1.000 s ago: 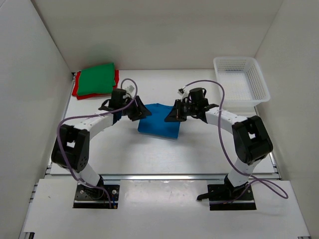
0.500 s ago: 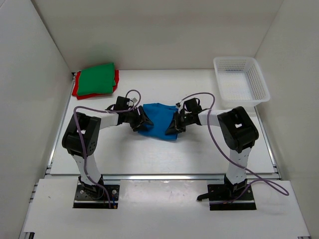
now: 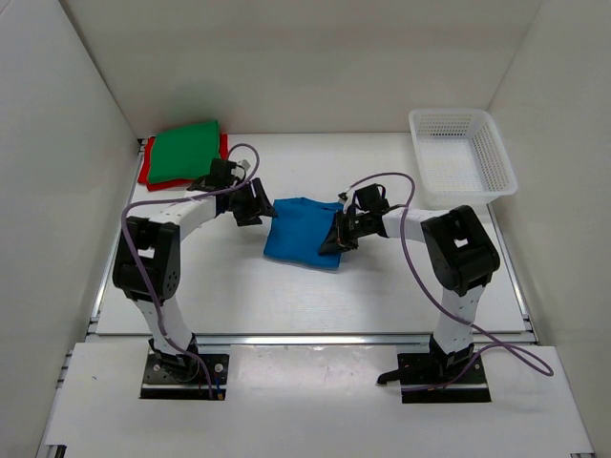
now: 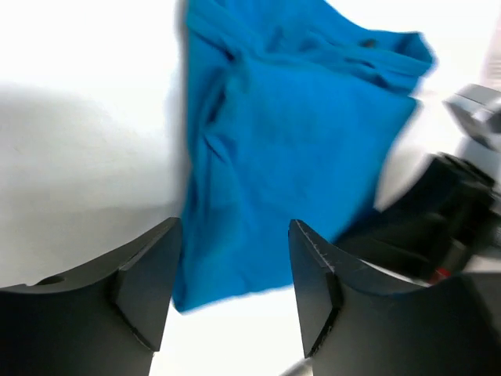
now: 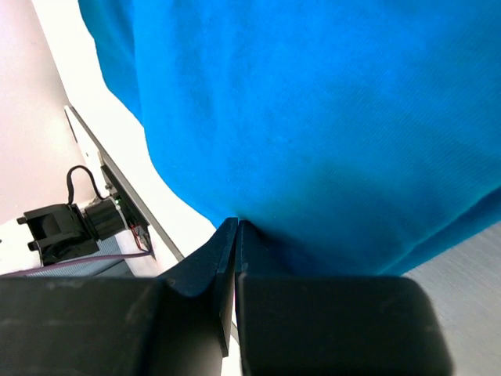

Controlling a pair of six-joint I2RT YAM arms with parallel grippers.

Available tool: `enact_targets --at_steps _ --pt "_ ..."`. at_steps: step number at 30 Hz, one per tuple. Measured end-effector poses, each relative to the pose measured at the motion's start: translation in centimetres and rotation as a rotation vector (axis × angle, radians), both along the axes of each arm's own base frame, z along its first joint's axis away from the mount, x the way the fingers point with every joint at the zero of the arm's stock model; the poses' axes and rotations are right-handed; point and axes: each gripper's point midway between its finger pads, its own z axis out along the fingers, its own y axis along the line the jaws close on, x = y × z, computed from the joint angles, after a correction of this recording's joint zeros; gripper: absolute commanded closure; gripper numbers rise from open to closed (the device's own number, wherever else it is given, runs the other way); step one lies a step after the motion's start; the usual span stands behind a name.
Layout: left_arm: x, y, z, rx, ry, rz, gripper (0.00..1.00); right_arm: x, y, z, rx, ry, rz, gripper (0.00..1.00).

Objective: Fold and stack the t-shirts
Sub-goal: Fold the long partially folded tshirt into a neat square, then put the neatly folded tshirt into the corner of the board with the left arm

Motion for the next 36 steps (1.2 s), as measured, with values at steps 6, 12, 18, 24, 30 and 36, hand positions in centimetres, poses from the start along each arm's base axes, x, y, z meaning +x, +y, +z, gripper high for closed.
enact_targets --at_steps 6,12,18,24,30,36 --pt "0.7 0.2 -3.9 0.203 0.026 -0.054 0.33 -0.1 0.2 0.1 0.001 -0.005 0.006 1.0" --pt "0.5 -0.6 -5.9 0.307 0.044 -0.106 0.34 0.0 0.3 0.8 0.007 -0.024 0.003 1.0" --pt "0.5 -2.2 -6.3 0.403 0.027 -0.166 0.41 0.3 0.3 1.9 0.019 -0.052 -0.003 1.0" --pt "0.5 -3.6 -6.7 0.548 0.018 -0.223 0.79 1.1 -0.1 4.9 0.045 -0.115 -0.036 1.0" --pt "0.7 -4.1 -6.6 0.605 0.021 -0.275 1.0 2.1 -1.2 9.1 0.084 -0.212 -0.075 1.0" --pt "3.9 -1.0 -5.7 0.619 0.073 -0.247 1.0 3.1 -3.2 13.4 0.121 -0.318 -0.13 1.0"
